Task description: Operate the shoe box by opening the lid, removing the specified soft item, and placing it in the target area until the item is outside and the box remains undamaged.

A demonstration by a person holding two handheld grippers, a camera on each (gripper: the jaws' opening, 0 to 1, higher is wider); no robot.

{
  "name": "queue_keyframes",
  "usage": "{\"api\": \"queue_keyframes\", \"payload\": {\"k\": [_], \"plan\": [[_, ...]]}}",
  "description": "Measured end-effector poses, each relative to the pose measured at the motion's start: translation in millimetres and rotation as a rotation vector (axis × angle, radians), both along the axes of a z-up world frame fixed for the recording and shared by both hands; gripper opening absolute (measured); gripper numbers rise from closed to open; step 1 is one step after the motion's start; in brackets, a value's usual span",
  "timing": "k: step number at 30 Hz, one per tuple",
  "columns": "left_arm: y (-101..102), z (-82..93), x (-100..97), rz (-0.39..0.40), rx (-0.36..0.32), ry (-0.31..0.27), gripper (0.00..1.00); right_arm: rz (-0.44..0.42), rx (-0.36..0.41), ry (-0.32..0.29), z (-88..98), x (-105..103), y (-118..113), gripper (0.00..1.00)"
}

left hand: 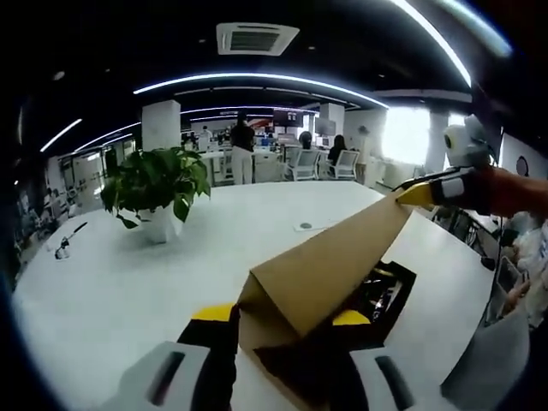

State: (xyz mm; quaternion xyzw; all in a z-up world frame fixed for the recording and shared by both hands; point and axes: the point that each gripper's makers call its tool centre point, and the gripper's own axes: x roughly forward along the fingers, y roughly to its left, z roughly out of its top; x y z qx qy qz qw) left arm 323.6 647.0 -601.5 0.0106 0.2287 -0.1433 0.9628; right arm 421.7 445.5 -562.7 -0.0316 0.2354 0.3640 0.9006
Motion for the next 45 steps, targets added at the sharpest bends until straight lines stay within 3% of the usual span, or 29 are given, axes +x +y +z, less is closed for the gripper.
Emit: {"api": "queue_keyframes", "payload": {"k": [6,17,32,45], "plan": [[11.8,3.3,8.6,0.074,-0.008,-0.006,0.24,-0.003,0.022,0.002,4.3,7.6,2.3,0.54],[21.0,5.0,17.7,0.151,0.064,-0.004,0.15,-0.01,0.039,0.002,8.1,18.2,6.3,0.54],[28.5,6.5,25.4,0.186,0.097,0.025,0.11,-0.002,0.066,0.006,11.9,25.6,8.2,0.52],[31.7,6.9,29.8,0.174,0.099,0.041,0.11,0.109,0.06,-0.008,11.9,21.6,11.0,0.56]]}}
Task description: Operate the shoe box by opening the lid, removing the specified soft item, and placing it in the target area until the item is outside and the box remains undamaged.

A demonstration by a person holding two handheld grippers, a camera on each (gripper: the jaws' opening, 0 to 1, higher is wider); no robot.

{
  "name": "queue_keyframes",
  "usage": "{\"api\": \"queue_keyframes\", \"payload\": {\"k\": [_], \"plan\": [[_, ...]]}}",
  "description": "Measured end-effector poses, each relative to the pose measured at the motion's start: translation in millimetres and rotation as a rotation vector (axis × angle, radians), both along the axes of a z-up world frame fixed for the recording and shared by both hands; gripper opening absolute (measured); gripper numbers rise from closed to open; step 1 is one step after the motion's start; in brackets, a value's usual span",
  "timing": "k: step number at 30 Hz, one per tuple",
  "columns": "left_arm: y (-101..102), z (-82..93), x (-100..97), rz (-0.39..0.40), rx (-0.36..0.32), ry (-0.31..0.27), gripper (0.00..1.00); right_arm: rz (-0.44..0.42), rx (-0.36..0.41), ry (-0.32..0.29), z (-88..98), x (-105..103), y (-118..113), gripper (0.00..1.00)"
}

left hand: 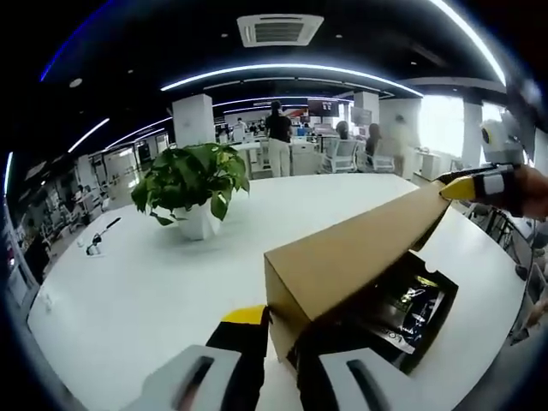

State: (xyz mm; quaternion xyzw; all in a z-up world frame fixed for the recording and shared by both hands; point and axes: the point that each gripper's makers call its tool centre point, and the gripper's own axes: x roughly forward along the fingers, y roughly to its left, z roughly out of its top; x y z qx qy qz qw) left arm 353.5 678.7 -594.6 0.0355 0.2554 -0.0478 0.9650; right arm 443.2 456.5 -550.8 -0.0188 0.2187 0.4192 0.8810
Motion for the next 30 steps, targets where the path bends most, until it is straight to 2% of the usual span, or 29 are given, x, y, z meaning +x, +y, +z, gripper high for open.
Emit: {"api": "queue_keyframes", "payload": {"k": [12,16,24,30], "plan": [[1.5,0.3,7.3,-0.003,-0.005,0.012,0.1,0.083,-0.002,-0.031,-1.0,-4.7,-3.4,0.58],[1.3,0.8,8.9,0.001,-0.008,0.014,0.1,0.112,-0.051,-0.042,-9.2,-6.0,-7.4,0.55],[2.0,0.5,11.2,0.003,-0.011,0.016,0.1,0.121,-0.107,-0.041,-24.2,-3.5,-10.4,0.51],[3.3,-0.1,12.9,0.004,-0.012,0.013,0.09,0.068,-0.101,-0.036,-28.6,8.5,-15.2,0.41]]}}
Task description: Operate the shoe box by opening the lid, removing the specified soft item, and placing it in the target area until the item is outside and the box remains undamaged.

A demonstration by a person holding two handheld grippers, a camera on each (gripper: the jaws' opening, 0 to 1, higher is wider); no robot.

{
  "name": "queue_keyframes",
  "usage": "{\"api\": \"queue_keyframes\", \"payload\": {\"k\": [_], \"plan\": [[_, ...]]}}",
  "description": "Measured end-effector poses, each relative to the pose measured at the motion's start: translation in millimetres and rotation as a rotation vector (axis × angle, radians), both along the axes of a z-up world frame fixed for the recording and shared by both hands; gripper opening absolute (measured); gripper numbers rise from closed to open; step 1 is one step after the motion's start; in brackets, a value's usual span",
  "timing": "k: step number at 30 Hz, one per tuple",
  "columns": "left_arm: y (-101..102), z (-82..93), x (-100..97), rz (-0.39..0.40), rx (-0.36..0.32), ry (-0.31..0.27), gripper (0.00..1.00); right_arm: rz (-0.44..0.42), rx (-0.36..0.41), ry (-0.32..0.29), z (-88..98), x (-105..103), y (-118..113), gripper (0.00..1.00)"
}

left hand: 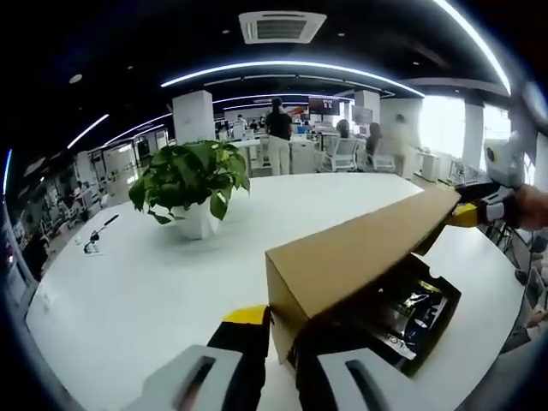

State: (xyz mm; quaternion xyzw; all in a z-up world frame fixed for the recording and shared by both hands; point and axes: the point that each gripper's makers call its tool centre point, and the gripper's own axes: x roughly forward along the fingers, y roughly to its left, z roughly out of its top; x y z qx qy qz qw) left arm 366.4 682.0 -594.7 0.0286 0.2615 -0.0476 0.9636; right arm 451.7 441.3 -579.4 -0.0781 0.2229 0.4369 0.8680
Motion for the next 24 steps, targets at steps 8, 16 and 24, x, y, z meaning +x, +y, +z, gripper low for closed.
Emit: {"api": "queue_keyframes", "payload": {"k": [8,16,24], "plan": [[2.7,-0.4,3.7,-0.01,-0.002,-0.017,0.09,-0.087,0.023,0.042,-10.9,15.2,-15.5,0.18],[4.4,-0.6,8.3,-0.01,-0.001,-0.022,0.09,-0.139,0.056,0.066,-15.5,21.8,-21.0,0.07],[7.9,-15.4,8.5,-0.02,-0.019,0.006,0.06,-0.174,0.046,0.094,-28.0,31.0,-20.8,0.04]]}}
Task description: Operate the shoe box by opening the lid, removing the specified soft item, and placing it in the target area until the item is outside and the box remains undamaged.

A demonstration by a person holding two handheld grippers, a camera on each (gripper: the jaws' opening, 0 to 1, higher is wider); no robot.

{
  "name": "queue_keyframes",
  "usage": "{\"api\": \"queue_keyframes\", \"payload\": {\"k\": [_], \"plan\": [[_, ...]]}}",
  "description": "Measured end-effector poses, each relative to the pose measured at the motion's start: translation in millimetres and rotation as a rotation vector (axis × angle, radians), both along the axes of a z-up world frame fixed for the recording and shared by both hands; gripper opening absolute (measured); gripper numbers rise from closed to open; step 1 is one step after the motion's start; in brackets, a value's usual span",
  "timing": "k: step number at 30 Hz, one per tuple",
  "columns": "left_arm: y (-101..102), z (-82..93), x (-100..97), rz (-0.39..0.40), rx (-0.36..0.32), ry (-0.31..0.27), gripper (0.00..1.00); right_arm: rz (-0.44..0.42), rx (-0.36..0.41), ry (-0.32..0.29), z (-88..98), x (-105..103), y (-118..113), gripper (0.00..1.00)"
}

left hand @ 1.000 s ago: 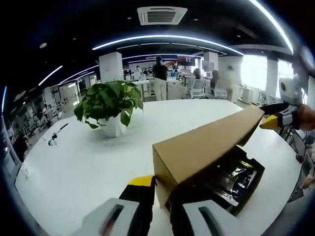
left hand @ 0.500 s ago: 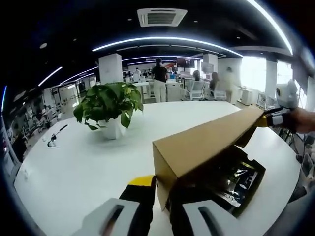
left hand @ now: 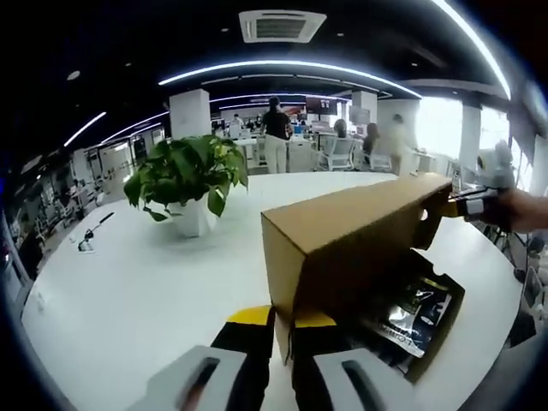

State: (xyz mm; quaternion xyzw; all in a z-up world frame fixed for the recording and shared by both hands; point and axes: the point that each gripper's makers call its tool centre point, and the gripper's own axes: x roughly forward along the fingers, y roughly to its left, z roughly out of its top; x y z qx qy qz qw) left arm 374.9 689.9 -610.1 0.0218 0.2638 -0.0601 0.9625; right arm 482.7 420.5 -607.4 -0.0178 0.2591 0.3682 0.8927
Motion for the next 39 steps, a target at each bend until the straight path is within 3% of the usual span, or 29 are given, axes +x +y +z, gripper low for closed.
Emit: {"api": "queue_keyframes", "payload": {"k": [20,39], "plan": [[7.9,-18.8,13.0,0.008,-0.014,0.027,0.04,-0.049,0.024,0.048,-19.7,22.4,3.7,0.01],[11.4,-43.3,18.4,0.026,-0.041,0.066,0.03,-0.058,0.006,0.102,-51.9,32.9,7.3,0.0]]}}
